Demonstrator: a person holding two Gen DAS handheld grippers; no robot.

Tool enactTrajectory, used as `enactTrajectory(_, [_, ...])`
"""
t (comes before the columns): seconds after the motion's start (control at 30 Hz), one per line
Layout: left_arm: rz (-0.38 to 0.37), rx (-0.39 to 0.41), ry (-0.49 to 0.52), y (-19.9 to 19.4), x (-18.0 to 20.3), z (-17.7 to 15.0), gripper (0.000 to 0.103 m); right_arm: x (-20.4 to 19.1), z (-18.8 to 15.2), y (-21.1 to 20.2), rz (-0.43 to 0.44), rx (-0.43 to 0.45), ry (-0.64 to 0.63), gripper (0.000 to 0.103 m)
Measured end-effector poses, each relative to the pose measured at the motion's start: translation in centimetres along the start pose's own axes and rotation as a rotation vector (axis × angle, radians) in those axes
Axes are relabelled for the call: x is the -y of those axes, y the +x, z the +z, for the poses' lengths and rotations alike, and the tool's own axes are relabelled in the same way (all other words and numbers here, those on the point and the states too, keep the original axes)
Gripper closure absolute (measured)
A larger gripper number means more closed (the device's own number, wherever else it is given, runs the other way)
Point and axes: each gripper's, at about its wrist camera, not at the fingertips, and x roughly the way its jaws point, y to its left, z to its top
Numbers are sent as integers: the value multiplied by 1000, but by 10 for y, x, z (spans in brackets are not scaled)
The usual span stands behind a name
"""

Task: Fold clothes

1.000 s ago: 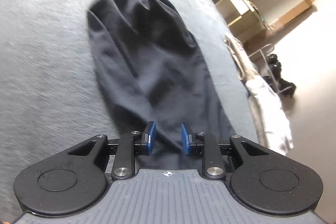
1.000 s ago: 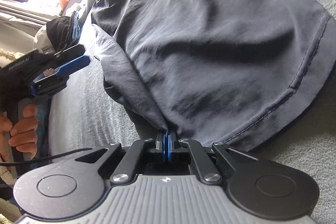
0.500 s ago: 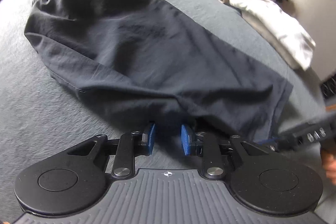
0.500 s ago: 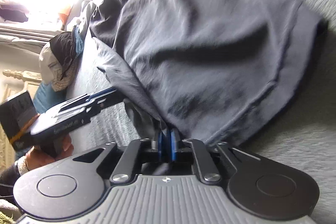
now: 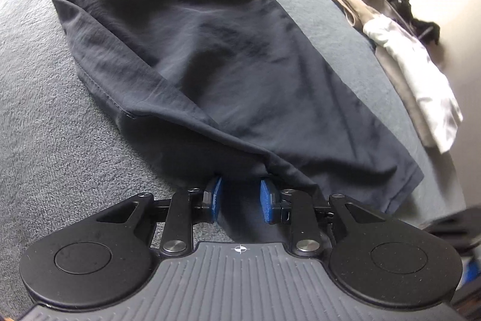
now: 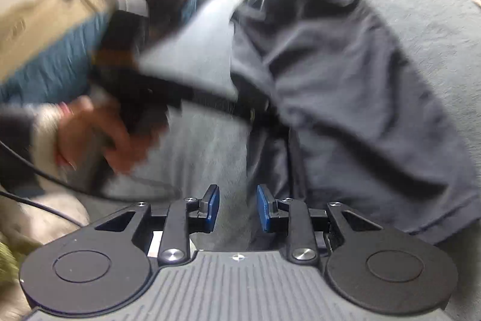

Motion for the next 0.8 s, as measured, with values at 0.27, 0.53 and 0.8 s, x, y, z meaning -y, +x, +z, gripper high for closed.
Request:
enactTrajectory(0.27, [23,61,-18,-6,-14,11,77,28,-21,29,-118,-50,125,100])
enactTrajectory(0.53, [48,63,-46,8,-20,18,77,23,-17,29,-231,-31,37,99])
enactTrajectory(0.8, [51,86,-124,-29,-27,-3,66,32,-16,38,-228,-42,85,101])
